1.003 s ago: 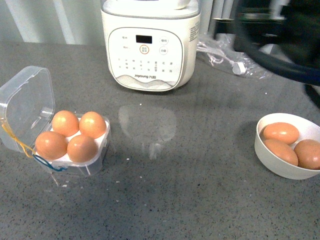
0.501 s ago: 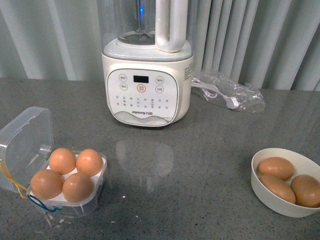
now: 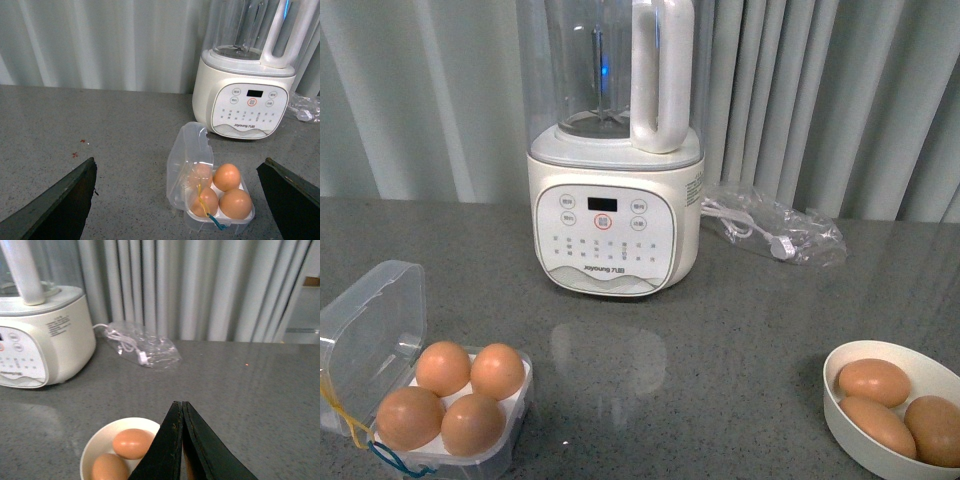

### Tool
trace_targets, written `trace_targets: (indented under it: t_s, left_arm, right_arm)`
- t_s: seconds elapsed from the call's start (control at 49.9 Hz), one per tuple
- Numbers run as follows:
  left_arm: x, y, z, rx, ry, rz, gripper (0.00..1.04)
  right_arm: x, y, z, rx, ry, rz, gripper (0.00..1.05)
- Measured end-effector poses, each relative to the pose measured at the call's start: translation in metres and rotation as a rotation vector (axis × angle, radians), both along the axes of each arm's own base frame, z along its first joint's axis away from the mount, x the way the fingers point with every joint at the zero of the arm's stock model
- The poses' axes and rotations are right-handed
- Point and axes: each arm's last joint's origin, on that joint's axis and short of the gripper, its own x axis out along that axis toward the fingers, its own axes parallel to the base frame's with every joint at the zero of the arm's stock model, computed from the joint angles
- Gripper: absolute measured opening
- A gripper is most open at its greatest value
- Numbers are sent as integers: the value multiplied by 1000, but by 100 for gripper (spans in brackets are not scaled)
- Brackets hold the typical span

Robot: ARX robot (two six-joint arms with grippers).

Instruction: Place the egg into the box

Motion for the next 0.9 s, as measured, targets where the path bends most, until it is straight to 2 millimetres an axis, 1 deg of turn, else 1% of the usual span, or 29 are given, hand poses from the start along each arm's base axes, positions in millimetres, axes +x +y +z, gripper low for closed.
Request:
trace_targets:
  t_s: [0.16,0.421,0.902]
  left_arm:
    - [0,0,0,0,0,0,98]
    - [0,0,0,0,0,0,98]
    - [0,0,0,0,0,0,98]
  right_arm:
    - [-11,-2,2,0,-7,-11,3]
    - [-22,-2,5,0,-19,-11,3]
    - [-35,-2,7,0,-25,-11,3]
